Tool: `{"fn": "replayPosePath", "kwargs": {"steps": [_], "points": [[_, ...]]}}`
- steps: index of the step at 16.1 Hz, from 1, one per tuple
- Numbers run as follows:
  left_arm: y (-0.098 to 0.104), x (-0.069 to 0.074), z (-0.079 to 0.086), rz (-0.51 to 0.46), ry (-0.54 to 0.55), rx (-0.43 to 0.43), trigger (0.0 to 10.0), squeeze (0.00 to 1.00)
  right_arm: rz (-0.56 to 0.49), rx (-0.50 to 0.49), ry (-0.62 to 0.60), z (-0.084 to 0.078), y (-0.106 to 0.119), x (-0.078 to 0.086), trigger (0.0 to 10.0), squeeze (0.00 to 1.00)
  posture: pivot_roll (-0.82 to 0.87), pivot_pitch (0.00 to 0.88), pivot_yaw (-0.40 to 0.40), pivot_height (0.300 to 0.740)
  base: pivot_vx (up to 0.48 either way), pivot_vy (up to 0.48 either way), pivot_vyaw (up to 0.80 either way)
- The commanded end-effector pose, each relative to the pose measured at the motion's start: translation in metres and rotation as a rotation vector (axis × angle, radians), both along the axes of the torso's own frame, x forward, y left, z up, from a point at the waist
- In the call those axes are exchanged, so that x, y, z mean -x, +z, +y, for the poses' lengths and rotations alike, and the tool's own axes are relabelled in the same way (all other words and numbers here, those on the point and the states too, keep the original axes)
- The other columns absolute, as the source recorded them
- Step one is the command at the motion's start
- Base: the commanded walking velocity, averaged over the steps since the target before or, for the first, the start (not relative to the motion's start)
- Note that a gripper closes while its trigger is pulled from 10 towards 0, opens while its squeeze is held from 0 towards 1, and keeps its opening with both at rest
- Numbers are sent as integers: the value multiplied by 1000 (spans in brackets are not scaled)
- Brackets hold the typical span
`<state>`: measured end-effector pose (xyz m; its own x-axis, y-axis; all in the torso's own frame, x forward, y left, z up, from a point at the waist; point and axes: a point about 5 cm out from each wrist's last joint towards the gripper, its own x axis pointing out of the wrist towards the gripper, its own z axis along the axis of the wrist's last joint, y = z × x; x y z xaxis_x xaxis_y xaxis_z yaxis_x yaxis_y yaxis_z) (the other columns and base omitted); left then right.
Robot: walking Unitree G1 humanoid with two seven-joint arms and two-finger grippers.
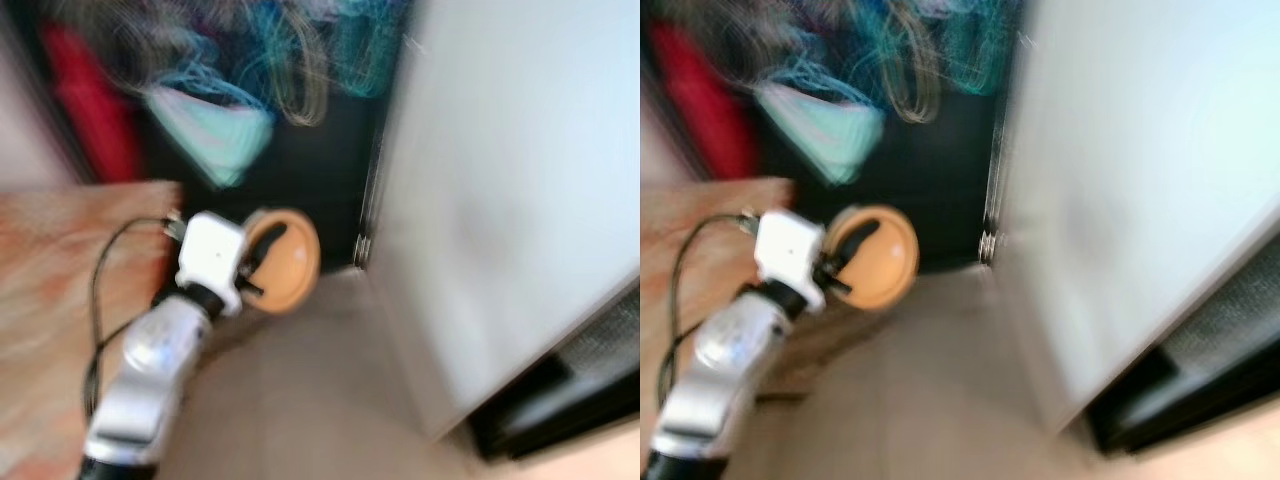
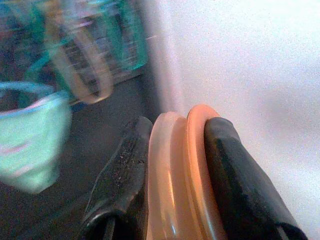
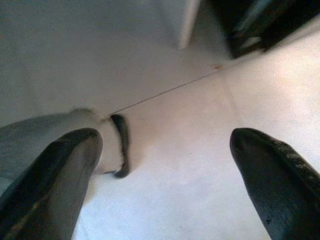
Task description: Restocking fridge
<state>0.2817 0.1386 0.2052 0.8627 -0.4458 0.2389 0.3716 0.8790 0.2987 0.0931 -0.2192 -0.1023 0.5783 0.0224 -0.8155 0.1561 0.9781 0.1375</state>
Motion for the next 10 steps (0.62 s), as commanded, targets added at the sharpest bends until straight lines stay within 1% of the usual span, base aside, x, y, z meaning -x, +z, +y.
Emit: {"fn": "replayPosePath", "kwargs": {"steps": [1, 3, 4, 5, 6, 7, 8, 10], "points": [[4, 0, 5, -22, 16, -17, 10000, 0, 19, -2, -13, 0, -2, 6, 10000, 0, 92, 88, -18, 740, 0, 0, -800], [3, 0, 7, -22, 22, -20, 10000, 0, 19, -2, -11, 0, -2, 6, 10000, 0, 94, 89, -20, 740, 0, 0, -800], [1, -1, 8, -11, 30, -17, 10000, 0, 20, -2, -9, 0, -2, 6, 10000, 0, 94, 89, -20, 740, 0, 0, 0], [-9, -3, 13, 36, 61, -8, 10000, 0, 20, -3, -8, 0, -2, 6, 10000, 0, 95, 90, -20, 740, 0, 0, 0], [-29, -5, 20, 121, 109, 20, 10000, 0, 21, -3, -8, 0, -2, 6, 10000, 0, 94, 90, -20, 740, 0, 0, 0], [-40, -6, 24, 164, 140, 31, 10000, 0, 20, -3, -9, 1, -2, 6, 10000, 0, 91, 88, -17, 740, 0, 0, -800], [-60, -7, 34, 241, 199, 53, 10000, 0, 18, -4, -11, 1, -2, 6, 10000, 0, 89, 85, -13, 740, 0, 0, -800], [-60, -7, 34, 241, 199, 53, 10000, 0, 18, -4, -11, 1, -2, 6, 10000, 0, 89, 85, -13, 740, 0, 0, -800]]}}
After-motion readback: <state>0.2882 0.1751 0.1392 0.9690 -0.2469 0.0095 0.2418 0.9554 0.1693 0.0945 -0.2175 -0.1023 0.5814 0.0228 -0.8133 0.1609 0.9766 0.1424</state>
